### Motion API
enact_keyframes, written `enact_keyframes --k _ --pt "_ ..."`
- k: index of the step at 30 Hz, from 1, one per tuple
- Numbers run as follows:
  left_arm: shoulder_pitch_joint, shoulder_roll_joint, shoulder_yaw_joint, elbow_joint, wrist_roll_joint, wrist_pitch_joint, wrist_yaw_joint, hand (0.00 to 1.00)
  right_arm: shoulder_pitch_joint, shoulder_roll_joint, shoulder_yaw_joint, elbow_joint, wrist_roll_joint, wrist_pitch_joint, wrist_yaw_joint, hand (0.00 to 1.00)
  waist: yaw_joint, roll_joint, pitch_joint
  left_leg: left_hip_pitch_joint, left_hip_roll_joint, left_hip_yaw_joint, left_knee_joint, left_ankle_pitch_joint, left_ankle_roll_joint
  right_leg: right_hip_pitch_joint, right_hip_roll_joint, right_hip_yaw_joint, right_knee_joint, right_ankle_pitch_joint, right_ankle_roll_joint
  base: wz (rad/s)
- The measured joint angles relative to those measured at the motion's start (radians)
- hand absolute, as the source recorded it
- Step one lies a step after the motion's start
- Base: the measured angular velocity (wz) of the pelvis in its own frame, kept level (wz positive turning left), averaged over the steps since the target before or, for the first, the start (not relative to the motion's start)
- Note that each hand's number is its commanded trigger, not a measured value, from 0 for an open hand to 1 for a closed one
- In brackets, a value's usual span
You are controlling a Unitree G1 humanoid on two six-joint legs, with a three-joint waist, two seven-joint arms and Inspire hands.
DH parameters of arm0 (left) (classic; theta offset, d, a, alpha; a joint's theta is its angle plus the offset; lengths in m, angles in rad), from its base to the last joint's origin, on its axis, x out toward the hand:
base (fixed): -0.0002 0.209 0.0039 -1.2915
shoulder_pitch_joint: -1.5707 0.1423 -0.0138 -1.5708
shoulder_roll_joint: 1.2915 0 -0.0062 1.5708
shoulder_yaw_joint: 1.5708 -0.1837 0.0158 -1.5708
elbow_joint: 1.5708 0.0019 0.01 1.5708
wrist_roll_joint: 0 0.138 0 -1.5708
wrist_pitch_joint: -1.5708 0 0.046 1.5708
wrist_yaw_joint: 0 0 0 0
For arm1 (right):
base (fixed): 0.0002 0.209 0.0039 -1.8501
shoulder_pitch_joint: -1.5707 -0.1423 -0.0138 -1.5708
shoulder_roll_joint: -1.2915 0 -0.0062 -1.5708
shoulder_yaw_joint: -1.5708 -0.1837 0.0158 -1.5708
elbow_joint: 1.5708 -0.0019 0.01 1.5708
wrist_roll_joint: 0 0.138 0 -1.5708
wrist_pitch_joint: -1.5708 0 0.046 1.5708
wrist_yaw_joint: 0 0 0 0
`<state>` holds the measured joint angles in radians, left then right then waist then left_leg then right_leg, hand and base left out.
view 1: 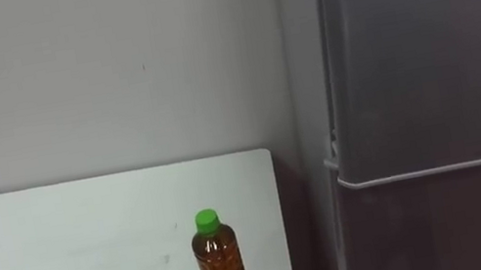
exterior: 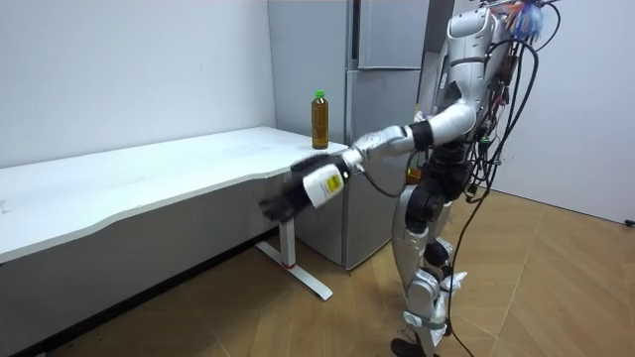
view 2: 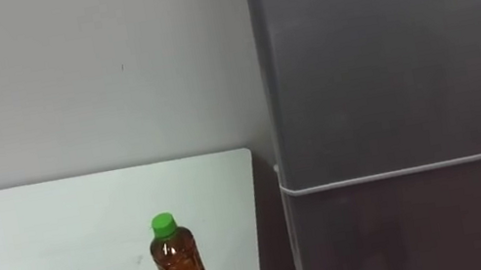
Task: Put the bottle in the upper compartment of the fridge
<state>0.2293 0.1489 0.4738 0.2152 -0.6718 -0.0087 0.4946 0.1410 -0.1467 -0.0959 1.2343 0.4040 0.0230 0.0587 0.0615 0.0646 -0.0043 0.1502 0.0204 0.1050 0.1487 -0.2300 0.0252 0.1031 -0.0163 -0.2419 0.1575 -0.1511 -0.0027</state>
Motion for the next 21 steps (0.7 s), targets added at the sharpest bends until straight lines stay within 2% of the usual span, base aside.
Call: enact_keyframes --k 4,8,9,10,13,17,18,19,21 --pt "-0.006 0.029 0.013 -0.201 0.009 -0.002 0.048 0.00 0.006 0.003 -0.007 -0.013 -0.014 0.000 -0.018 0.00 -0.002 0.003 0.0007 -0.001 -0.002 -0.008 0.001 0.000 0.000 0.005 0.000 -0.001 -0.005 0.000 0.000 0.03" --pt "-0.030 0.038 0.038 -0.372 0.047 -0.007 0.069 0.00 0.011 0.002 -0.014 -0.014 -0.011 -0.001 -0.035 0.00 -0.003 0.009 0.0050 -0.004 -0.003 -0.012 -0.001 -0.001 0.000 0.004 -0.001 -0.004 -0.007 0.000 0.000 0.02" --pt "-0.030 0.038 0.038 -0.397 0.052 -0.007 0.071 0.00 0.012 0.002 -0.014 -0.014 -0.007 -0.001 -0.035 0.00 -0.003 0.016 0.0028 -0.005 -0.003 -0.012 0.000 -0.001 0.000 0.003 -0.001 -0.004 -0.007 0.000 0.000 0.00" --pt "-0.031 0.038 0.036 -0.450 0.059 -0.007 0.071 0.00 0.012 0.002 -0.014 -0.014 -0.006 0.000 -0.035 0.00 -0.006 0.015 0.0058 -0.006 -0.003 -0.012 0.002 -0.001 0.000 0.000 -0.001 -0.003 -0.007 0.000 0.001 0.00" --pt "-0.043 0.039 0.032 -0.544 0.111 -0.008 0.061 0.00 0.005 0.002 -0.014 -0.018 -0.015 0.000 -0.036 0.00 -0.013 0.013 0.0076 -0.009 -0.010 -0.017 0.004 0.000 0.000 0.000 -0.001 -0.008 -0.007 -0.001 0.001 0.04" --pt "-0.049 0.039 0.018 -0.600 0.140 -0.006 0.024 0.00 0.002 0.005 -0.012 -0.022 -0.014 0.000 -0.033 0.00 -0.036 0.014 0.0072 -0.010 -0.013 -0.028 0.004 0.000 0.001 0.003 -0.002 -0.011 -0.007 -0.004 0.003 0.04" --pt "-0.063 0.039 0.002 -0.615 0.137 -0.006 0.007 0.00 0.003 0.005 -0.006 -0.024 -0.015 0.001 -0.033 0.00 -0.037 0.009 0.0094 -0.010 -0.013 -0.029 0.005 0.000 0.001 0.004 -0.002 -0.012 -0.007 -0.004 0.003 0.00" --pt "-0.082 0.039 -0.015 -0.624 0.133 -0.004 -0.011 0.00 0.001 0.006 -0.005 -0.027 -0.017 0.001 -0.033 0.00 -0.039 0.011 0.0066 -0.010 -0.014 -0.029 0.005 0.000 0.001 0.004 -0.003 -0.011 -0.008 -0.004 0.003 0.00" --pt "-0.117 0.039 -0.043 -0.632 0.133 -0.004 -0.040 0.00 0.001 0.009 -0.003 -0.030 -0.017 0.000 -0.033 0.00 -0.044 0.000 0.0155 -0.006 -0.014 -0.029 0.006 0.000 0.001 0.009 -0.002 -0.009 -0.009 -0.004 0.004 0.00"
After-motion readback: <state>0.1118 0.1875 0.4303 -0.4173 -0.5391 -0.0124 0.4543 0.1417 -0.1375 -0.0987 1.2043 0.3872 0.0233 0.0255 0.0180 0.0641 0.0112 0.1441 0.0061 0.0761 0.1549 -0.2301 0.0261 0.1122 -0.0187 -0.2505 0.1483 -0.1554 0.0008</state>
